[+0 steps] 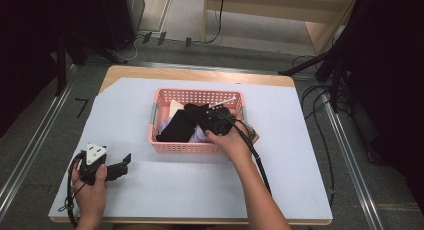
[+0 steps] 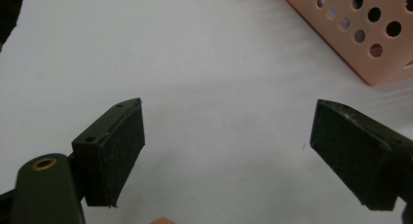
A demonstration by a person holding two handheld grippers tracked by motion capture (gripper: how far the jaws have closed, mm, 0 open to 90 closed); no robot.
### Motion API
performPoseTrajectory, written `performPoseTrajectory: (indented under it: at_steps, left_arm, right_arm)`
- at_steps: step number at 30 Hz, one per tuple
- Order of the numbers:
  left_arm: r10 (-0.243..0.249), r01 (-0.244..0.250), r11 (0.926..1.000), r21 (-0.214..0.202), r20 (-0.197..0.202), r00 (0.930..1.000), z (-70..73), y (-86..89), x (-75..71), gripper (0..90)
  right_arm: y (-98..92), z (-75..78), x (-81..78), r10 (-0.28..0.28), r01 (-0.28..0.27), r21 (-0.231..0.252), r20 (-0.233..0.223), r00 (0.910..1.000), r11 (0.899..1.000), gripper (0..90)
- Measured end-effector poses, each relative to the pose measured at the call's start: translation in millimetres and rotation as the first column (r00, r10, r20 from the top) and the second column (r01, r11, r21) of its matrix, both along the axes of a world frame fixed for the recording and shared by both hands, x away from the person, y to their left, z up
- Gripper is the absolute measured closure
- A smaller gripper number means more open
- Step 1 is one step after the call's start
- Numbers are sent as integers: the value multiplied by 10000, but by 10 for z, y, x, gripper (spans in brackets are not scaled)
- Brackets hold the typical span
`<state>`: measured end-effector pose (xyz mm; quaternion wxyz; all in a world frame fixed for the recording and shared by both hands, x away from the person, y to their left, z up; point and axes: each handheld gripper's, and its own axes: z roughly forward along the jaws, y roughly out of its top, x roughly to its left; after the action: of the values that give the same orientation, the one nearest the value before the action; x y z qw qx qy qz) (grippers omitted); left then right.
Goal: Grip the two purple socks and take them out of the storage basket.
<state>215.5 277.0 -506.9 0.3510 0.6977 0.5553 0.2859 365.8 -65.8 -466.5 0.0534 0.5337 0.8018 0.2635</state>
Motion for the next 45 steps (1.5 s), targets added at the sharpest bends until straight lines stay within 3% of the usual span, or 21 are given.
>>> performPoseTrajectory:
  at_steps: [3,7,8,11,12,14,15,17,19,20,22,25,27,28,31,34,35,41,44,45]
  left_arm:
    - [59,-59,10000,-70,17,10000,0,0,-2,137]
    - [33,-33,10000,36,21,10000,-2,-5,-1,137]
    - [15,-15,10000,35,2,10000,-1,-2,-1,137]
    - [35,-35,10000,38,27,10000,-2,-4,-1,137]
    - [45,-46,10000,46,51,10000,-3,-8,-2,137]
    - [34,-34,10000,66,37,10000,-2,-8,-2,137]
    - [41,-41,10000,66,48,10000,-3,-8,-2,137]
    - [38,-38,10000,57,38,10000,-2,-8,-2,137]
    - [42,-42,10000,55,36,10000,-2,-8,-2,137]
    - [52,-52,10000,53,44,10000,-3,-8,-2,137]
    - [40,-40,10000,37,14,10000,-2,-7,-1,137]
    - [32,-32,10000,51,2,10000,-1,-5,-1,137]
    - [36,-36,10000,43,10,10000,-1,-4,-1,137]
    - [24,-24,10000,41,25,10000,-2,-3,0,137]
    - [23,-23,10000,31,28,10000,-2,-3,0,137]
    - [20,-20,10000,17,-2,10000,-2,-2,1,137]
    - [10,-10,10000,0,-9,10000,-1,-1,1,137]
    - [14,-14,10000,1,-12,10000,-1,-1,0,137]
    - [9,-9,10000,8,-4,10000,0,0,-1,137]
    - [8,-8,10000,2,-1,10000,0,0,-1,137]
  right_arm:
    - [-14,6,3,-102,106,174,-204,9997,9998,614]
    - [-99,-60,50,-332,356,244,-943,9950,9991,900]
    - [-99,-60,50,-332,356,244,-943,9950,9991,900]
    - [-188,36,7,-664,697,1215,-304,9973,9901,900]
    - [-188,36,7,-664,697,1215,-304,9973,9901,900]
    - [-270,178,-47,-791,679,2010,482,9957,9772,900]
    - [-270,178,-47,-791,679,2010,482,9957,9772,900]
    - [-309,272,-88,-902,669,2261,947,9914,9718,900]
    - [-329,312,-105,-892,665,2247,923,9917,9721,900]
    - [-317,271,-87,-665,568,1875,459,9967,9806,861]
    - [-274,188,-67,-583,588,1472,-76,9983,9874,817]
    - [-217,91,-43,-615,671,1141,-514,9968,9912,724]
    - [-193,73,-39,-772,832,1098,-579,9953,9905,695]
    - [-171,67,-37,-1013,1018,821,-110,9948,9914,660]
    - [-167,78,-38,-1289,1272,765,172,9915,9889,626]
    - [-196,56,-11,-1490,1482,613,94,9888,9871,628]
    - [-221,22,11,-1556,1561,484,-141,9877,9866,637]
    - [-176,-22,17,-1417,1428,366,-303,9894,9891,637]
    - [-151,-50,18,-1345,1351,110,-415,9900,9908,769]
    - [-173,-34,25,-1568,1659,690,-1218,9801,9837,864]
